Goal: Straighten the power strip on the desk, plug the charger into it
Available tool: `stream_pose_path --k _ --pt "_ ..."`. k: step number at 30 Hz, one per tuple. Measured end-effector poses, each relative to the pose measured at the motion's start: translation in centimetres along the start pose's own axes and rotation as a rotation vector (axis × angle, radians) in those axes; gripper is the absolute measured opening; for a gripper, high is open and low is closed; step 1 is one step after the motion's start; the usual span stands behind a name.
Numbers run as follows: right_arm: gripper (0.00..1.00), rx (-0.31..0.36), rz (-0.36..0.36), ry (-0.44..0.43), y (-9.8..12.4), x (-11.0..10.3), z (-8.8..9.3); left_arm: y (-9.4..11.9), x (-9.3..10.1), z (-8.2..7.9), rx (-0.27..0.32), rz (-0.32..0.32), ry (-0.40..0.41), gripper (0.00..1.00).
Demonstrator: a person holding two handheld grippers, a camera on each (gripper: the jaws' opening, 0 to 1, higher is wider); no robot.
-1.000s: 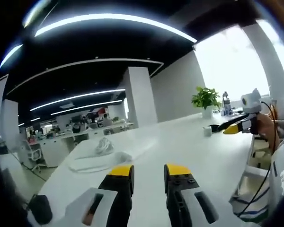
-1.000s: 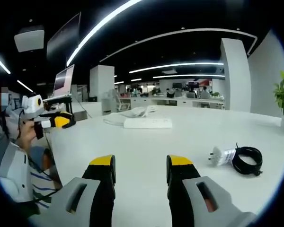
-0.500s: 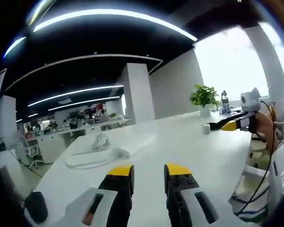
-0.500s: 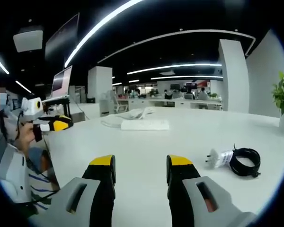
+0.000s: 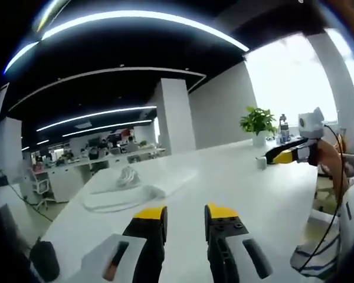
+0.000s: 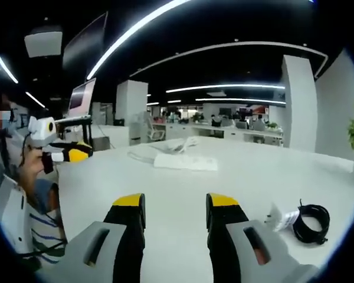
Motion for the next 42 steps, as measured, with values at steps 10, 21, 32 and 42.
stream_pose_path --k 10,21,32,42 --pt "0.41 0.028 -0.038 0.036 -2.4 0.7 -1.4 -0.7 -0.9 -0.8 0.026 0.003 0.039 0.25" --pt "0.38 0.043 -0.096 0.04 -4.6 1.2 -2.1 -1.8 -0.4 -2.0 0.048 0.048 0.049 0.25" --pt "0.37 0.044 -0.118 0.064 -6.5 1.8 -2.8 -3.4 0.4 -3.2 0.033 0.104 0.02 0.25" --pt "0.33 0.03 -0.138 0.058 -8.0 3.1 -2.9 -4.8 0.1 -3.4 -0.001 0.11 -0.003 0.24"
Point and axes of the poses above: the point that each gripper's makers call its tool centre point, and the gripper's own axes: y roughly backward along the fingers, x roughly to its right, z roughly out of its underside, the point moved 5 cm from there along y, roughly backward along the fingers, and after that the axes turned 13 degrees about y, right-handed, at the moved point
